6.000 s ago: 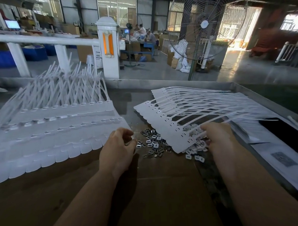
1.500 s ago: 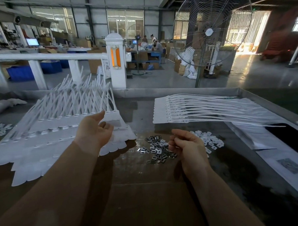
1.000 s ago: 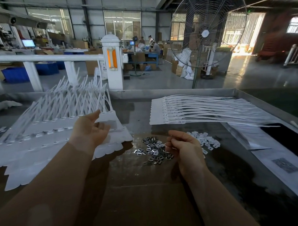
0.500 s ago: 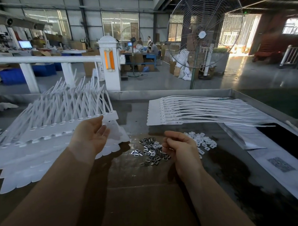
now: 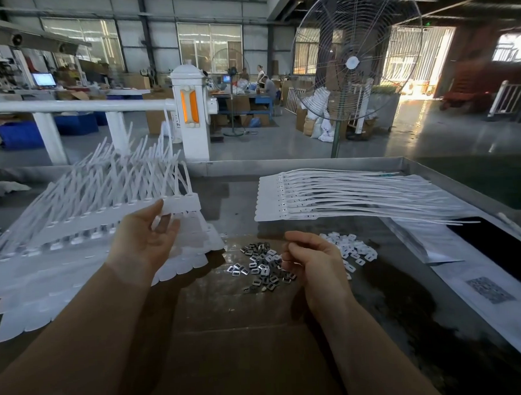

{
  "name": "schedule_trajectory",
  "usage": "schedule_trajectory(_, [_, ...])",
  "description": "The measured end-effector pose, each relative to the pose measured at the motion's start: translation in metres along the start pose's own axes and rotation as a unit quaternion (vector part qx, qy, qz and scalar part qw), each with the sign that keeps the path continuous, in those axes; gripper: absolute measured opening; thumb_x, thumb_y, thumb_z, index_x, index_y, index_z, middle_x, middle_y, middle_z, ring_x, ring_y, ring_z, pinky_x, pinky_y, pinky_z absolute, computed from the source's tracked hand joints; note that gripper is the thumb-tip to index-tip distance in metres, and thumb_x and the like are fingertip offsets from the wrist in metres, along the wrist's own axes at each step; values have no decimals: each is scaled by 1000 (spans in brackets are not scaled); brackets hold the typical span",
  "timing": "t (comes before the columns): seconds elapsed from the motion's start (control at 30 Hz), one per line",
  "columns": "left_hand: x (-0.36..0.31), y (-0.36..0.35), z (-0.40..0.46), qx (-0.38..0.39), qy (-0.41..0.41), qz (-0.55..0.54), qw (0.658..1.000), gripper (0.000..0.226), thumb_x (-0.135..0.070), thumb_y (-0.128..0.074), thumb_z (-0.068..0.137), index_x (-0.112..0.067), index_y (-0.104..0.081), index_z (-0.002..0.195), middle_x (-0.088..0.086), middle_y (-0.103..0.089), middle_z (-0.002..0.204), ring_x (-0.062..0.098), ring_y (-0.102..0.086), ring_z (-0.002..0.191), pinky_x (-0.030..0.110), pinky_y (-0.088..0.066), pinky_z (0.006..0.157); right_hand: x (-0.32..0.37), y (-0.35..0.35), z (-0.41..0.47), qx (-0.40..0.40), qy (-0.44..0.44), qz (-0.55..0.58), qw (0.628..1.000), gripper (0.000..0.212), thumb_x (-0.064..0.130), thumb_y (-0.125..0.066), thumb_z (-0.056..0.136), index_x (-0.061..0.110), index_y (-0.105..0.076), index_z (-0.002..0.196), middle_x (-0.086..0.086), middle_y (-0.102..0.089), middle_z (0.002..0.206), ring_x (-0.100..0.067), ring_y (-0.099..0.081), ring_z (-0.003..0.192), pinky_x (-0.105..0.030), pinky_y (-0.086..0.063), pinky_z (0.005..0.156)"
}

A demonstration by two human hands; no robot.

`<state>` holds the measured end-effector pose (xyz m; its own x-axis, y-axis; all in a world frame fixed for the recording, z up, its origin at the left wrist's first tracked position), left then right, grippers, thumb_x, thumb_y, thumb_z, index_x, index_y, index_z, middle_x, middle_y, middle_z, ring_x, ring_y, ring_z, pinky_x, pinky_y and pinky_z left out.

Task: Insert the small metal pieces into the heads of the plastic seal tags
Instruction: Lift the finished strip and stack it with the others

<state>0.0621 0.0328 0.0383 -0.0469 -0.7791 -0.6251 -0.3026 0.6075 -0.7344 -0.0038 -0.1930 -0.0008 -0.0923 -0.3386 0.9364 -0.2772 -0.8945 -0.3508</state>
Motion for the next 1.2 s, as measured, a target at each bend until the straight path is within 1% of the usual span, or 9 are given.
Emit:
schedule_trajectory(0.1, [2,-2,-4,21,-25,-5,999,40,-1,-55,89,-6,-50,128,2,-61,110,17,-60,106,37,-47,98,0,-1,1,2,0,-7,1000,22,-10,-52,85,5,-68,87,-8,-63,67,-9,-60,52,-19,-51,52])
schedule_trajectory(0.27, [13,-8,-22,55,-43,-7,998,18,1,-54,89,-6,-60,105,5,-66,104,19,-60,110,37,-45,101,-2,-1,2,6,8,-9,1000,23,-10,-53,85,7,-69,84,-3,-66,63,-8,-63,56,-19,-53,55])
schedule_trajectory(0.5, [45,-8,-45,94,-68,14,993,33,-2,-43,93,-3,-50,125,0,-58,122,13,-55,114,28,-40,104,-5,-1,3,23,19,-22,999,25,-11,-53,85,8,-67,92,0,-70,67,-10,-66,66,-18,-53,61])
schedule_trajectory(0.6, [57,-8,-54,84,-68,12,994,31,0,-50,87,-3,-55,118,3,-59,123,13,-58,111,29,-44,100,-5,-1,4,26,17,-13,999,23,-8,-54,86,8,-68,95,-5,-71,77,-12,-68,71,-20,-53,63])
schedule_trajectory(0.77, [80,-13,-74,68,-40,-14,997,39,5,-53,84,1,-51,123,9,-62,119,18,-59,111,30,-45,98,-6,-5,6,51,16,8,999,18,11,-51,94,9,-64,106,-7,-72,89,-17,-69,84,-22,-53,68])
schedule_trajectory(0.87, [94,-18,-88,104,-42,11,994,36,-1,-51,87,0,-50,123,1,-61,113,8,-60,100,22,-48,91,-6,-6,5,58,10,23,998,24,24,-49,95,11,-63,109,-9,-72,96,-23,-68,94,-28,-52,76])
schedule_trajectory(1.0, [113,-15,-101,88,-33,35,995,35,-1,-56,84,-2,-57,119,4,-61,112,6,-64,93,19,-50,85,0,-4,3,54,-18,17,998,25,39,-56,90,19,-72,93,-7,-73,92,-20,-71,82,-28,-52,62])
schedule_trajectory(1.13, [125,-13,-106,105,-10,60,993,31,-1,-57,82,-3,-61,113,1,-73,87,5,-69,77,12,-52,64,2,1,5,30,-14,19,999,21,23,-62,88,16,-67,107,-12,-71,102,-31,-68,94,-46,-52,88])
schedule_trajectory(1.2, [125,-13,-106,96,5,65,993,22,0,-57,82,-2,-63,103,3,-74,85,6,-70,77,12,-52,61,2,3,4,31,19,-11,999,22,7,-56,90,18,-67,106,-9,-72,98,-31,-69,91,-45,-54,85])
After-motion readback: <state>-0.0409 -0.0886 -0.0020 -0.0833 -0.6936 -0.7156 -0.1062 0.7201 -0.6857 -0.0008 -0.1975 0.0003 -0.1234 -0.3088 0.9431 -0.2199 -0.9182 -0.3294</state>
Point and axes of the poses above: each hand's wrist, its own z-axis towards the middle knuckle, its own y-axis out of the back of the hand, x = y × z, the point moved 1 cm from there along z, towards the middle knuckle
